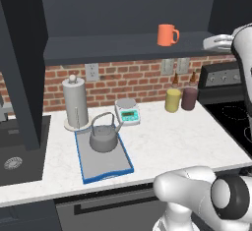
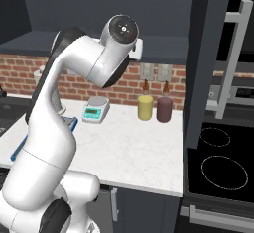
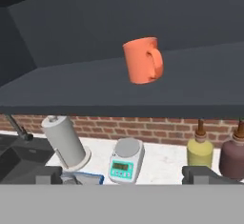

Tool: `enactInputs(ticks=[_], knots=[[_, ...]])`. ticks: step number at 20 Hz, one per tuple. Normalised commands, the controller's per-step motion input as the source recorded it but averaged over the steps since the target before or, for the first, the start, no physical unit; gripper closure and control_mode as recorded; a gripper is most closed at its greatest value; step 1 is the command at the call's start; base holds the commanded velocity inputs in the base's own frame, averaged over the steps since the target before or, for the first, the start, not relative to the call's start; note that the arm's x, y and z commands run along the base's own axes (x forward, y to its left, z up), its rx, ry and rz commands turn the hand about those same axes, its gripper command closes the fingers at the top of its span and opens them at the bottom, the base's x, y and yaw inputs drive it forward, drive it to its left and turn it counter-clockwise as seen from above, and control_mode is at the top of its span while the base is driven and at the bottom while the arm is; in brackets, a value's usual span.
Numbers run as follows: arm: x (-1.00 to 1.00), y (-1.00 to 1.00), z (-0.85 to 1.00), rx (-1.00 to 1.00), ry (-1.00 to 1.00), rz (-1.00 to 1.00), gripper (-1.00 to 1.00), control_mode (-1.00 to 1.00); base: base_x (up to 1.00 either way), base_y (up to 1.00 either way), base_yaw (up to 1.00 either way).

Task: Pick the kettle from the counter and place it on the tray. Then pick the mug from the cabinet and place it on the tray. Then close the cabinet doors.

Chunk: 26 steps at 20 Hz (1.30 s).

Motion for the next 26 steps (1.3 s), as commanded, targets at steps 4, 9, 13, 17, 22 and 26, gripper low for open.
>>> enactInputs(ticks=[4, 9, 13, 17, 22, 26], knots=[[0.61, 0.00, 0.13, 0.00, 0.02, 0.09, -1.00, -1.00, 0.00, 0.00, 0.00], [0.50, 0.00, 0.01, 0.00, -0.05, 0.12, -1.00, -1.00, 0.00, 0.00, 0.00], [0.41, 0.02, -0.03, -0.04, -0.05, 0.12, -1.00, -1.00, 0.00, 0.00, 0.00], [0.31, 0.13, -0.15, -0.13, -0.03, 0.04, -1.00, -1.00, 0.00, 0.00, 0.00], [0.48, 0.08, -0.01, -0.15, 0.00, 0.00, -1.00, -1.00, 0.00, 0.00, 0.00], [0.43, 0.00, 0.00, -0.12, 0.00, 0.00, -1.00, -1.00, 0.00, 0.00, 0.00]])
